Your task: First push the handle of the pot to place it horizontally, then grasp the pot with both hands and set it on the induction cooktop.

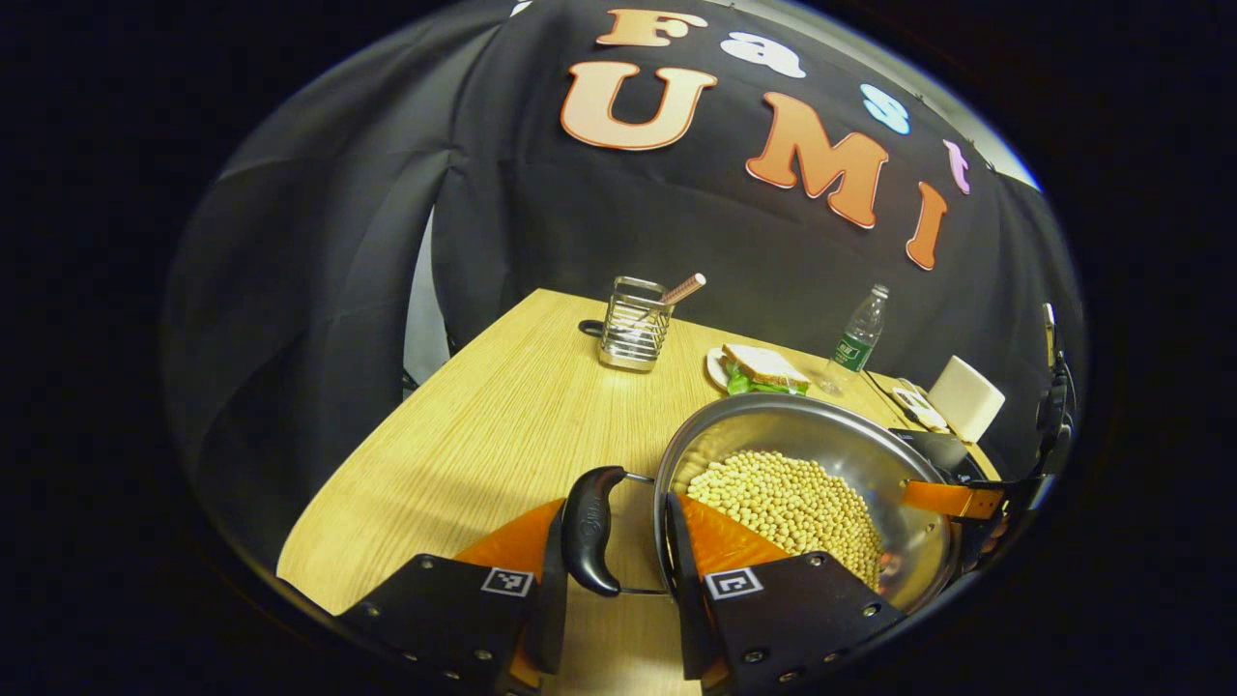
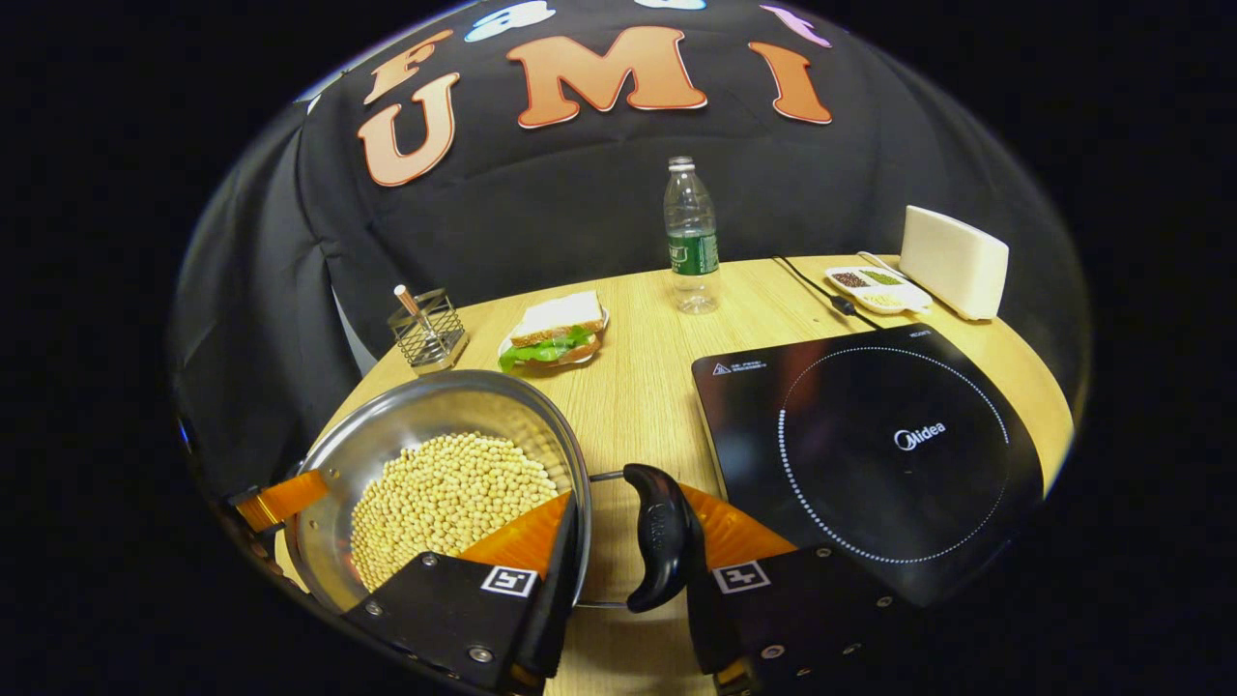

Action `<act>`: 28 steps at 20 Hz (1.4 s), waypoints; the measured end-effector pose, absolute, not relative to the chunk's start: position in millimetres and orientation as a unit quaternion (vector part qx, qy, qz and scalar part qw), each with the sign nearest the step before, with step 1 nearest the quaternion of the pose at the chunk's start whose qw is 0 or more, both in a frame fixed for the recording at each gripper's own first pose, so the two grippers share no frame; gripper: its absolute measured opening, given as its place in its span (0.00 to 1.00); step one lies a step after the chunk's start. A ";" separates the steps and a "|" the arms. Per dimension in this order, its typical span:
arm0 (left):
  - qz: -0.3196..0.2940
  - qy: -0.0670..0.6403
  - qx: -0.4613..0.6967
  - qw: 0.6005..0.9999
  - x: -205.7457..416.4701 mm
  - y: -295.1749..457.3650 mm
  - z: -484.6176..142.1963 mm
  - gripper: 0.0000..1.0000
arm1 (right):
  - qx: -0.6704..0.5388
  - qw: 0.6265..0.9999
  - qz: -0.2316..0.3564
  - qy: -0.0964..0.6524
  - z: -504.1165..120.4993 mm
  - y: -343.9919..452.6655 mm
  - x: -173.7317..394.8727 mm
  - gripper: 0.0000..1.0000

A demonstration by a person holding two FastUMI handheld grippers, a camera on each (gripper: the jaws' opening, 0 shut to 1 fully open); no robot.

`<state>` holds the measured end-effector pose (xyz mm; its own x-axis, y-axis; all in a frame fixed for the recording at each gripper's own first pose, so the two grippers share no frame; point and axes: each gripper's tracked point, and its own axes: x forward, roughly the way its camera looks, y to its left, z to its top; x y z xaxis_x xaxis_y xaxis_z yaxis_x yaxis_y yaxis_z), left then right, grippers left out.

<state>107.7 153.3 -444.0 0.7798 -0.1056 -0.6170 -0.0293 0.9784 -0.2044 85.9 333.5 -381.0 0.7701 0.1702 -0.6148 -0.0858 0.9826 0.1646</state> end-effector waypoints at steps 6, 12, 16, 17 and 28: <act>-0.017 0.300 -0.082 0.950 99.3 131.4 -397.7 0.49 | 0.084 0.941 0.075 0.318 -351.2 311.2 79.6 0.51; -0.033 0.281 -0.061 0.957 100.7 93.1 -357.2 0.48 | 0.098 0.947 0.071 0.296 -314.2 275.2 74.7 0.51; -0.041 0.274 -0.055 0.959 98.5 65.0 -334.3 0.49 | 0.111 0.949 0.070 0.287 -298.7 247.3 71.0 0.51; -0.042 0.272 -0.053 0.960 96.5 57.1 -327.9 0.49 | 0.112 0.949 0.070 0.285 -295.9 240.2 69.6 0.51; -0.078 0.273 -0.039 0.958 90.8 -53.4 -313.0 0.49 | 0.126 0.952 0.043 0.274 -283.2 137.7 71.7 0.51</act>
<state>90.8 -53.4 -313.0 0.8387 -0.1711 -0.5170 0.1282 0.9847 -0.1180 71.7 137.7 -283.2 0.8458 0.1520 -0.5114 -0.0135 0.9644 0.2643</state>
